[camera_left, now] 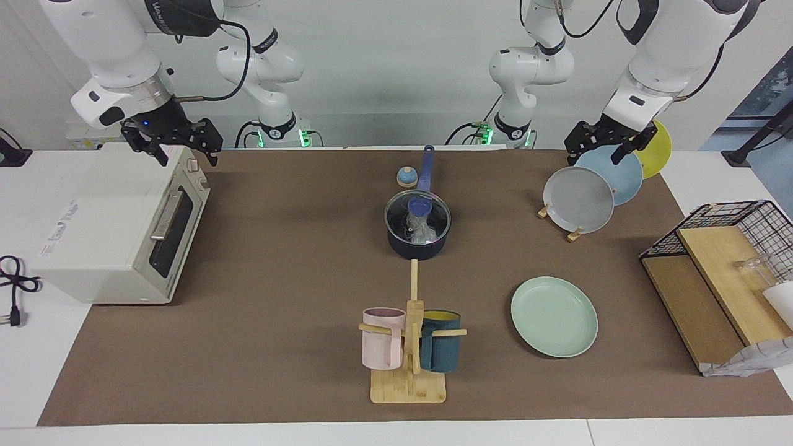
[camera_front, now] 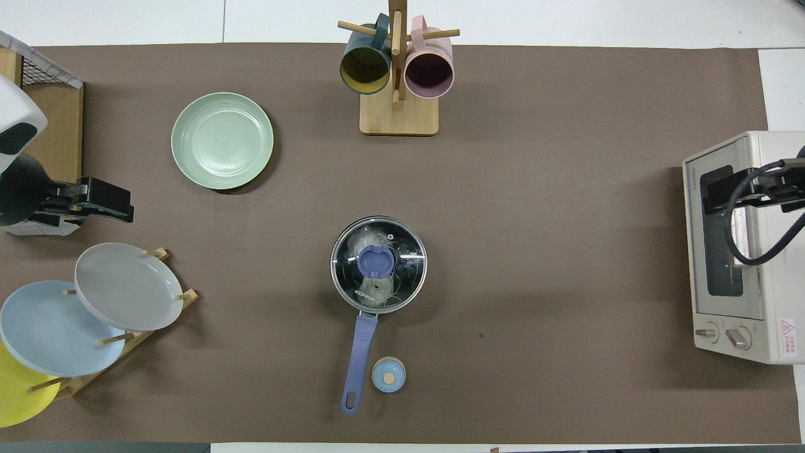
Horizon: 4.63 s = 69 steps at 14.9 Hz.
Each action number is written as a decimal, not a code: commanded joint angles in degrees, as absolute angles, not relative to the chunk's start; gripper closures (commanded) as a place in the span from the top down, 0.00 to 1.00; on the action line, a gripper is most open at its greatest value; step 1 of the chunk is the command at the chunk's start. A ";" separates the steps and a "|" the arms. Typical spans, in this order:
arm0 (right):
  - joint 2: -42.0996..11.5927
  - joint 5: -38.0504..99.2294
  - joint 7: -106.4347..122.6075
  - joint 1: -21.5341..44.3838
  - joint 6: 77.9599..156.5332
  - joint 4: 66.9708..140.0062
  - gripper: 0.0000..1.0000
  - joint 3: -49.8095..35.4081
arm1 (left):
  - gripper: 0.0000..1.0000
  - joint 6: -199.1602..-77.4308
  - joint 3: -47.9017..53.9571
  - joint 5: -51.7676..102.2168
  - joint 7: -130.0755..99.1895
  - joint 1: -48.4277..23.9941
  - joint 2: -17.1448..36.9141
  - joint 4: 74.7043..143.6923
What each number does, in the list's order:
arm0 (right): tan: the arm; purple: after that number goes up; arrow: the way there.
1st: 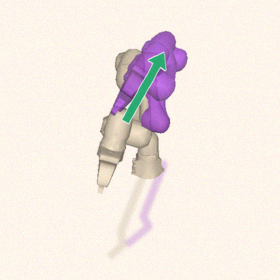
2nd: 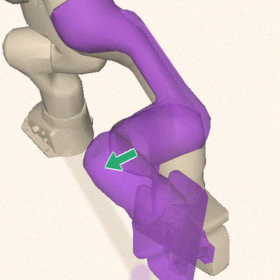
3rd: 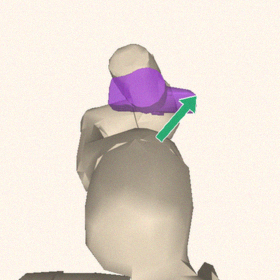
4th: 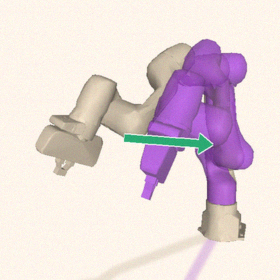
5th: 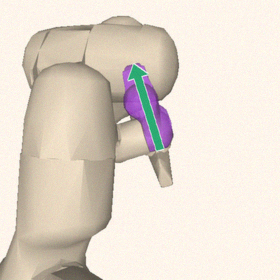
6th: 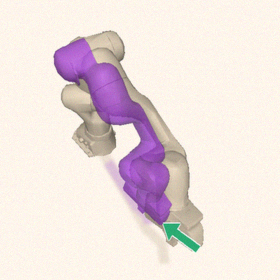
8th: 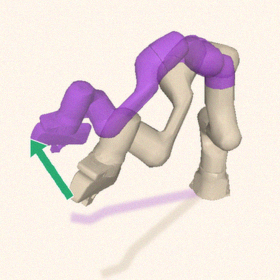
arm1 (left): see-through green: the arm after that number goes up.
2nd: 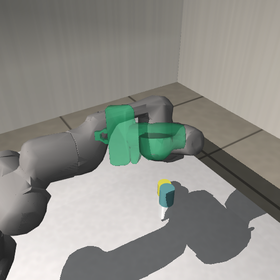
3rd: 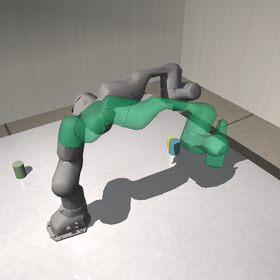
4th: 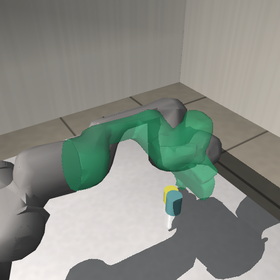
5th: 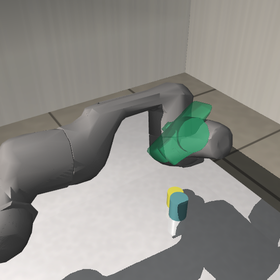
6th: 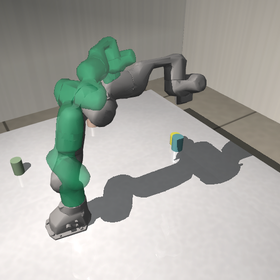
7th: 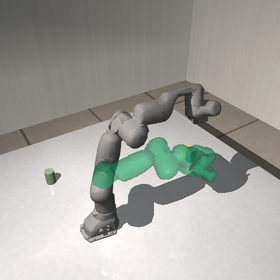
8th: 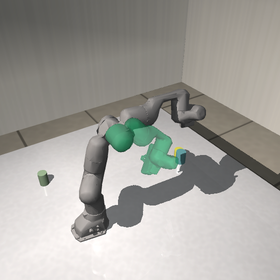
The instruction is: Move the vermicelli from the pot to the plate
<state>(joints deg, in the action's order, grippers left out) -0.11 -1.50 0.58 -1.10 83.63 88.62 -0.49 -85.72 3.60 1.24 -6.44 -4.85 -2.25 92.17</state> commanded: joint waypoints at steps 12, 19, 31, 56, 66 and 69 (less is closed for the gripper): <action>1.49 -0.97 1.85 0.69 86.57 91.05 1.00 -1.14 | 1.00 -85.61 3.96 0.09 -6.94 -4.39 -2.81 92.29; 0.36 0.25 -11.49 12.64 89.36 90.88 1.00 -1.14 | 1.00 -85.61 3.96 0.09 -6.94 -4.39 -2.81 92.29; -10.28 1.14 -35.77 31.19 99.57 88.77 1.00 -1.14 | 1.00 -85.61 3.96 0.09 -6.94 -4.39 -2.81 92.29; -15.73 -4.13 -42.36 41.84 119.53 101.43 0.92 -1.23 | 1.00 -85.61 3.96 0.09 -6.94 -4.39 -2.81 92.29; -15.91 -4.31 -42.28 42.63 119.44 101.08 0.66 -1.14 | 1.00 -85.61 3.96 0.09 -7.12 -4.39 -2.90 92.29; -16.00 -4.48 -42.19 42.45 119.18 100.72 0.55 -1.14 | 1.00 -85.69 3.96 0.09 -7.21 -4.39 -2.81 92.29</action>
